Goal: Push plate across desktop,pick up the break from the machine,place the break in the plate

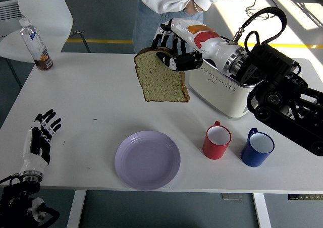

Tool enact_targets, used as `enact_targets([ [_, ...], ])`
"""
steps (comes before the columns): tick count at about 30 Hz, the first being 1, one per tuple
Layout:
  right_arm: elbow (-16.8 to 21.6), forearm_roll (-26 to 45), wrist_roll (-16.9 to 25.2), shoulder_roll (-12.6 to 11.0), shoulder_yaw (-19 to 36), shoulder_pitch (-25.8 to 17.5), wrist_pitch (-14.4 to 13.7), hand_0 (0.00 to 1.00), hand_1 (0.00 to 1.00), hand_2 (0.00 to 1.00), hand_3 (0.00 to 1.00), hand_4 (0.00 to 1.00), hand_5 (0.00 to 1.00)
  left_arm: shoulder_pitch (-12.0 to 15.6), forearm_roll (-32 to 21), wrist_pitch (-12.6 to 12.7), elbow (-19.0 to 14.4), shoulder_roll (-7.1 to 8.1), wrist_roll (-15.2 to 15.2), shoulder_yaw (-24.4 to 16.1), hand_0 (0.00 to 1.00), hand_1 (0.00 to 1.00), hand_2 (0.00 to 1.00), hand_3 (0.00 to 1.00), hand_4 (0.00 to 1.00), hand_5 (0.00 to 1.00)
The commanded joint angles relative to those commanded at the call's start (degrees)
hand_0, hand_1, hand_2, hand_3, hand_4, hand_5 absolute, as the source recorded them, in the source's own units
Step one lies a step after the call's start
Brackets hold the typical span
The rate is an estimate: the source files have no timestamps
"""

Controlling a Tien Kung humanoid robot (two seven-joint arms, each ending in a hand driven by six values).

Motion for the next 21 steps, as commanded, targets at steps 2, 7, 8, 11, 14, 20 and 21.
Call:
enact_targets([
  [2,0.9,2.2,-0.2,0.2,-2.5,-0.5,0.6,0.209,0.259,0.354,0.414,0.329,0.002,0.0,0.0,0.0,0.0,0.0,0.0,0.1,0.807,0.799,0.879,0.789,0.526,0.998],
  [7,-0.2,4.7,-0.2,1.7,-7.5,-1.6,1.0,0.203,0.255,0.351,0.408,0.291,0.002,-0.1,-0.1,0.0,0.0,0.0,0.0,0.1,0.807,0.8,0.879,0.789,0.527,0.998],
  [8,-0.6,4.9,-0.1,2.1,-8.2,-1.9,1.0,0.203,0.255,0.351,0.408,0.291,0.002,-0.1,-0.1,0.0,0.0,0.0,0.0,0.1,0.807,0.8,0.879,0.789,0.527,0.998],
  [11,-2.9,4.8,-0.3,3.5,-10.3,-2.5,1.1,0.203,0.255,0.351,0.408,0.291,0.002,-0.1,-0.1,0.1,0.1,0.0,0.0,0.0,0.807,0.8,0.879,0.789,0.527,0.998],
  [14,-5.1,6.1,-1.2,4.6,-11.6,-2.9,1.2,0.203,0.254,0.35,0.408,0.282,0.002,-0.1,-0.1,0.1,0.1,0.0,0.0,0.0,0.806,0.799,0.879,0.789,0.527,0.998],
  [20,-9.1,9.0,-1.6,6.9,-13.4,-4.1,1.1,0.205,0.254,0.35,0.406,0.3,0.002,0.0,0.0,0.1,0.3,0.0,0.0,0.1,0.807,0.799,0.879,0.789,0.526,0.998],
  [21,-9.6,9.2,-1.5,7.1,-13.5,-4.2,0.9,0.205,0.254,0.35,0.406,0.3,0.002,0.0,0.0,0.1,0.3,0.0,0.0,0.1,0.807,0.799,0.879,0.789,0.526,0.998],
])
